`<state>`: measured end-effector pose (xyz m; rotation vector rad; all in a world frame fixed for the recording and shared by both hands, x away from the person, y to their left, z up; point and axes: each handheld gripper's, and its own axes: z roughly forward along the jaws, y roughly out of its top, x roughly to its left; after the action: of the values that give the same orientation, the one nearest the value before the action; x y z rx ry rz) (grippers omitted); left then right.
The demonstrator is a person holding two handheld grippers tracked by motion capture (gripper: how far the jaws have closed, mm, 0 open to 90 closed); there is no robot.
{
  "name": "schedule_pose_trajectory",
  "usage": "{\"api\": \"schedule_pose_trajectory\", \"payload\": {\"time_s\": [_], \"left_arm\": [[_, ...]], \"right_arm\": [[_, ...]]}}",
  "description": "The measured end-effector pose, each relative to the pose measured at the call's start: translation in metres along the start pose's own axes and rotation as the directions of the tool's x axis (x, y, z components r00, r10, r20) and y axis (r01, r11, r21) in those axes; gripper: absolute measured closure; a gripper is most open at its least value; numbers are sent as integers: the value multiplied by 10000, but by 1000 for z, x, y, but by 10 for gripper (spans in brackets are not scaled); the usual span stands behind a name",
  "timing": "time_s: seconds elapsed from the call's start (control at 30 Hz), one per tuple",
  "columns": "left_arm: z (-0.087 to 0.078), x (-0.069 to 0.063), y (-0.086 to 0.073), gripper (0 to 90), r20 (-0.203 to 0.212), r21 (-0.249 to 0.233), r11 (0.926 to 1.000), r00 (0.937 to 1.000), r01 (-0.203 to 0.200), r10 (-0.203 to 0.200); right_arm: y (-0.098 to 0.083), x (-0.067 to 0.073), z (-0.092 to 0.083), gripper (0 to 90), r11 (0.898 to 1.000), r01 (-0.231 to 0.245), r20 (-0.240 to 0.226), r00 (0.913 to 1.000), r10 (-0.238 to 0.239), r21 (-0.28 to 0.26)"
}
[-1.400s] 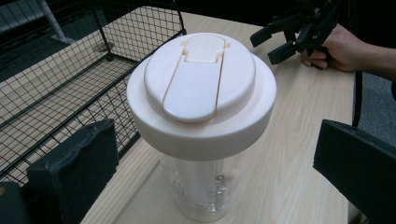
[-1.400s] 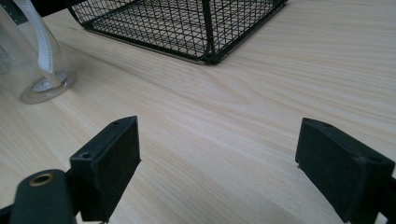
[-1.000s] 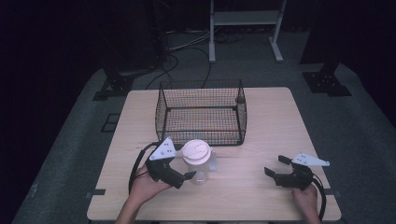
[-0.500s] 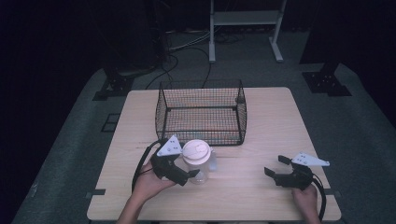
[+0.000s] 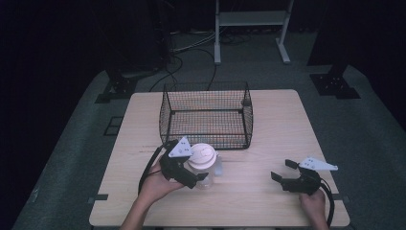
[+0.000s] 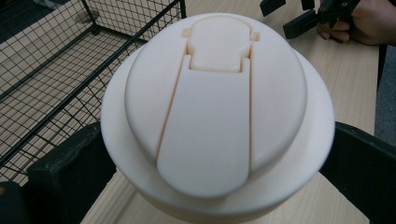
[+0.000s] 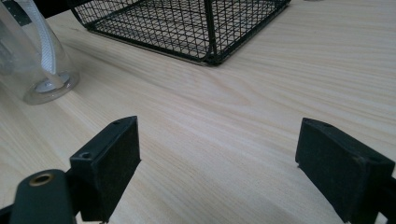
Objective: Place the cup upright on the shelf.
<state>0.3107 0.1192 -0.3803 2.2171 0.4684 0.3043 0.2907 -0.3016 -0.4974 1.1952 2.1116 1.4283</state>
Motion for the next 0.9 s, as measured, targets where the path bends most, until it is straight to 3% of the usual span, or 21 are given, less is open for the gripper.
{"api": "schedule_pose_trajectory", "payload": {"time_s": [0.9], "left_arm": [[14, 5, 10, 45, 283, 676, 9977, 9996, 5, -24]], "right_arm": [[0, 0, 0, 129, 10000, 26, -30, 10000, -26, -25]]}}
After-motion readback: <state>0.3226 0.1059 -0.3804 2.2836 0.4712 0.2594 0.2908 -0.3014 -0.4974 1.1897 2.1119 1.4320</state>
